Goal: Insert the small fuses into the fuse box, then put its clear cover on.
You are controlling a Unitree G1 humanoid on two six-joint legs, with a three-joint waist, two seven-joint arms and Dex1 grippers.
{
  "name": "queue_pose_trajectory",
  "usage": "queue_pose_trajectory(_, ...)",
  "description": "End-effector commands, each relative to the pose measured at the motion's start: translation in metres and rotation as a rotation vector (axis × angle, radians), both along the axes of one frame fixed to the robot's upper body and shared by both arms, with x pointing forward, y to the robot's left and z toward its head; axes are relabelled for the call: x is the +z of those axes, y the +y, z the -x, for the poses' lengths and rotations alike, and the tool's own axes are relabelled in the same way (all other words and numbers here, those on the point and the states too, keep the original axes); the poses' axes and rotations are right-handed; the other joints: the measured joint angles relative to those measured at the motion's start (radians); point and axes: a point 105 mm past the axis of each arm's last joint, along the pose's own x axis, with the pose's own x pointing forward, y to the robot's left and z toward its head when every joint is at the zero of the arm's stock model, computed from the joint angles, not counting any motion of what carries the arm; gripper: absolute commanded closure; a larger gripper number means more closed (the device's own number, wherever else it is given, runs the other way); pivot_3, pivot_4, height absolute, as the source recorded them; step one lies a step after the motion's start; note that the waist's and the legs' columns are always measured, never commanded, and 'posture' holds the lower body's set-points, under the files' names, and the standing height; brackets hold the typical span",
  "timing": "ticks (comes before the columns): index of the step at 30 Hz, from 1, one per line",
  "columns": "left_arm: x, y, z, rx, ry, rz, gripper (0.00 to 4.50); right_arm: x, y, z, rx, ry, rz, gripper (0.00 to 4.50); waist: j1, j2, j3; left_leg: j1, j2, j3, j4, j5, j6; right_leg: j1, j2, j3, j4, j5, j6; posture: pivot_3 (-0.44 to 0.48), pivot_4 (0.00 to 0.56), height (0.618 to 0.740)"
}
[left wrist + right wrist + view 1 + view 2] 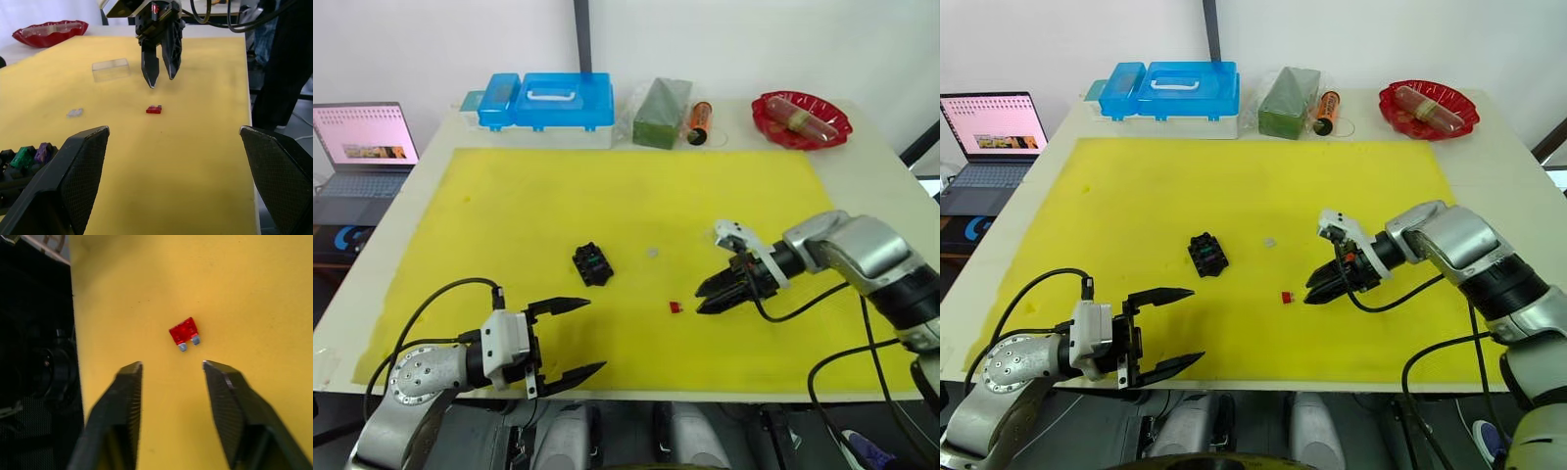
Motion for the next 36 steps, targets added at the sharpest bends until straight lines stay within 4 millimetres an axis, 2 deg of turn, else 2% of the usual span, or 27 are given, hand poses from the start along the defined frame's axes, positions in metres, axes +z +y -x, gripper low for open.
queue_pose_trajectory(1, 0.009, -0.006, 0.003, -0.021, -0.035, 0.013, 0.0, 0.007, 0.003, -0.005, 0.027, -0.017, 0.0, 2.59, 0.0, 0.0, 0.0, 0.0, 0.0, 0.0, 0.0, 0.0, 0.0, 0.0, 0.0, 0.0, 0.0, 0.0, 0.0, 0.0, 0.15, 0.74)
queue_pose_trajectory(12, 0.015, -0.012, 0.0, -0.027, -0.037, 0.018, 0.0, 0.003, 0.016, -0.013, 0.046, 0.013, 0.008, 2.59, -0.004, 0.001, 0.0, 0.0, 0.0, 0.0, -0.002, 0.0, -0.001, -0.002, -0.002, 0.0, 0.0, 0.001, -0.001, 0.0, 0.15, 0.74)
queue_pose_trajectory(20, 0.015, -0.012, 0.0, -0.022, -0.031, 0.016, 0.0, 0.0, 0.028, -0.012, 0.065, 0.055, -0.01, 2.59, -0.005, 0.002, 0.0, 0.0, 0.0, 0.0, -0.002, 0.0, -0.001, -0.002, -0.002, 0.0, 0.0, 0.001, -0.002, 0.0, 0.15, 0.74)
queue_pose_trajectory(36, 0.018, -0.019, 0.006, -0.023, -0.029, 0.024, 0.0, -0.022, 0.028, -0.014, 0.092, 0.073, 0.057, 2.59, -0.005, 0.002, 0.0, 0.0, -0.001, 0.0, -0.002, -0.001, -0.001, -0.002, -0.002, 0.0, 0.0, 0.001, -0.002, 0.0, 0.15, 0.74)
